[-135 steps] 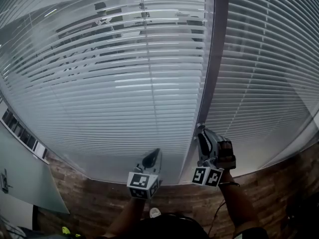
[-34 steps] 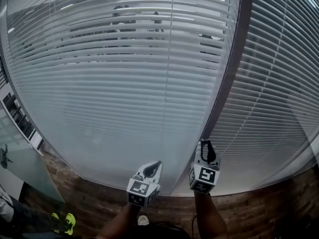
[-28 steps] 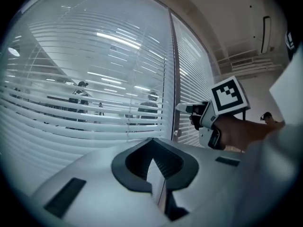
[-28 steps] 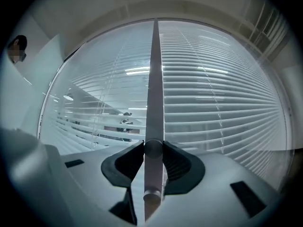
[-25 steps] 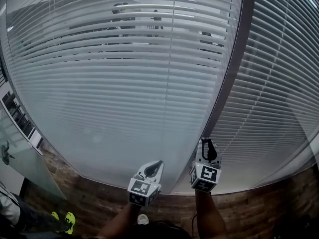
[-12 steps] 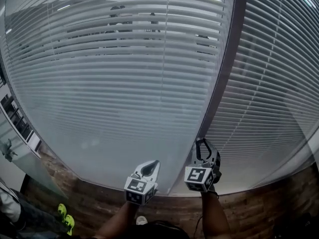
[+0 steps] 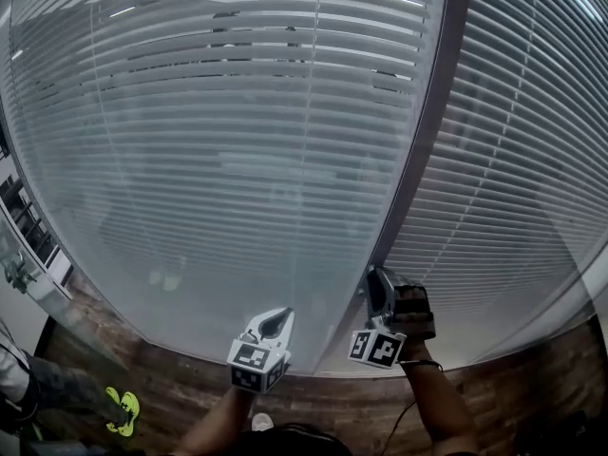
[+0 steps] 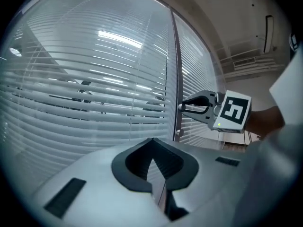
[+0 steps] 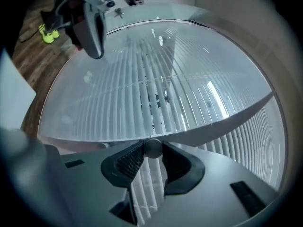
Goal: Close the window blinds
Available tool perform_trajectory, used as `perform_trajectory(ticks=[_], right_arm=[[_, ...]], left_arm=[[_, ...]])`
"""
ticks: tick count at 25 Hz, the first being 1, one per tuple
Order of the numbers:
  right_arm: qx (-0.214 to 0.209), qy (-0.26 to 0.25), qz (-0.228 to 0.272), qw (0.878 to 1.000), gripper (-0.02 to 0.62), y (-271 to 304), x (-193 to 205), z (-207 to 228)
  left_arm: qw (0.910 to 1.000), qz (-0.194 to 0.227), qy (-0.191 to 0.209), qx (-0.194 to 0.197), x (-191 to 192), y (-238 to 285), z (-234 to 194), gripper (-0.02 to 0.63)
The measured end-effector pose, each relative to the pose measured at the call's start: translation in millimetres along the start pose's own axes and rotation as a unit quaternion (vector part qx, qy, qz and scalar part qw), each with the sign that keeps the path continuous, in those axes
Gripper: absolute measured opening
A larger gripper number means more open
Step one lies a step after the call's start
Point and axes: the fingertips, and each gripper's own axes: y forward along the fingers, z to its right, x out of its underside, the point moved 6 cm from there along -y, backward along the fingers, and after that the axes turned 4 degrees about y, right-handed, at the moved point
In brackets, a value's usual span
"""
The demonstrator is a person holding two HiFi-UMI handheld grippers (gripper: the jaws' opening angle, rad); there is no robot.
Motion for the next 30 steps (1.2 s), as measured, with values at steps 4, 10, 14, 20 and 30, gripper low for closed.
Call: perform_trajectory(ticks=[4,10,14,20,30], right_arm=[[-0.008,-0.126,0.0,0.992,0.121,-1,-1,-5],[-0.041,-0.251,0.003,0.967,0.121,-1,-3,-9],[-0.043,-0.325,-0.008,0.945,0.121,-2,-4,-9],[-0.041,-0.357,-0.007,0.933,0.121,-4,-3,-11],[-0.028,-0.451,0.003,0.892,0.121,-5,-1,-12]], left_arm=[[1.0,-0.001,0.004,-0.001,3,0,1,0.0],[0.9999,-0.007,0.009,-0.003,3,-1,2,0.0],[0.9999,-0.009,0.012,0.0,2,-3,5,0.0],[0.9998,-0.008,0.019,0.001,2,-5,10,0.0],[0.9996,-0.011,0.026,0.005,1,-7,18,0.0]])
